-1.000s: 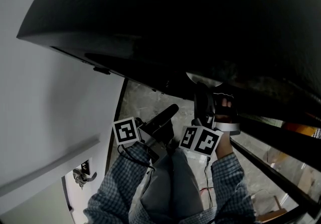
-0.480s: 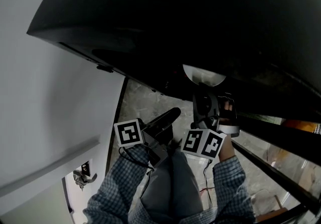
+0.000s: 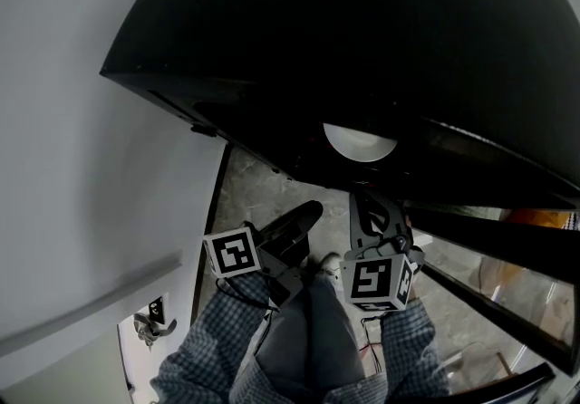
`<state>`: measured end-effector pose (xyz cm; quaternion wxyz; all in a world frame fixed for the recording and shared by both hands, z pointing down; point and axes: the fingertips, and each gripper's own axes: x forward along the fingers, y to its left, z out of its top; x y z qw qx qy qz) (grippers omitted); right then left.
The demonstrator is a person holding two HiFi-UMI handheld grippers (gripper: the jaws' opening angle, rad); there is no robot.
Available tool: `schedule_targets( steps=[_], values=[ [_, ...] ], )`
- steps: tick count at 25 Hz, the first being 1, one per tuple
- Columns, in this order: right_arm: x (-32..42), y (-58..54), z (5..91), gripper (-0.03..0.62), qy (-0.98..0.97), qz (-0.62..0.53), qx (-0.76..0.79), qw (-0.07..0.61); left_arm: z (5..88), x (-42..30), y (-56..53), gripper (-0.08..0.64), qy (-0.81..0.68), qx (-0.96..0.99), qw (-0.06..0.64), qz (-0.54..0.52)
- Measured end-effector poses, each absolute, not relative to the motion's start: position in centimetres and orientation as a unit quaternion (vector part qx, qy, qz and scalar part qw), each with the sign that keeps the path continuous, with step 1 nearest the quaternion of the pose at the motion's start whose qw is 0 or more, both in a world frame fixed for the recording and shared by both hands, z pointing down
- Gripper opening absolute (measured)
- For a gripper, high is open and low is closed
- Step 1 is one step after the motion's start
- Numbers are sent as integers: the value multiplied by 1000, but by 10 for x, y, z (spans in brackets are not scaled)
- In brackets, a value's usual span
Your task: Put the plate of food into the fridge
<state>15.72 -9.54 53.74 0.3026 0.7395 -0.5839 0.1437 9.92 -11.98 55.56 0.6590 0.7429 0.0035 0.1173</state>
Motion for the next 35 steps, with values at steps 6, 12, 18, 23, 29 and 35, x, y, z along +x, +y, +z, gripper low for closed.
schedule_targets(
  steps=[6,12,18,23,29,35],
  values=[
    [139,-81,528,6,-592,213,747,215,537,99,-114,6,20,787,602,132],
    [137,-58,499,6,-567,254,770,141,509,96,-97,6,37,802,575,157],
    [133,-31,460,6,-555,252,783,124,476,79,-83,6,37,818,544,182],
    [122,-28,435,6,-561,269,779,78,442,76,-71,6,61,832,521,181],
    [101,-31,403,6,-584,256,767,71,408,66,-67,6,64,846,499,175],
    [102,-27,365,6,-587,232,775,35,367,64,-67,6,70,870,462,158]
  ],
)
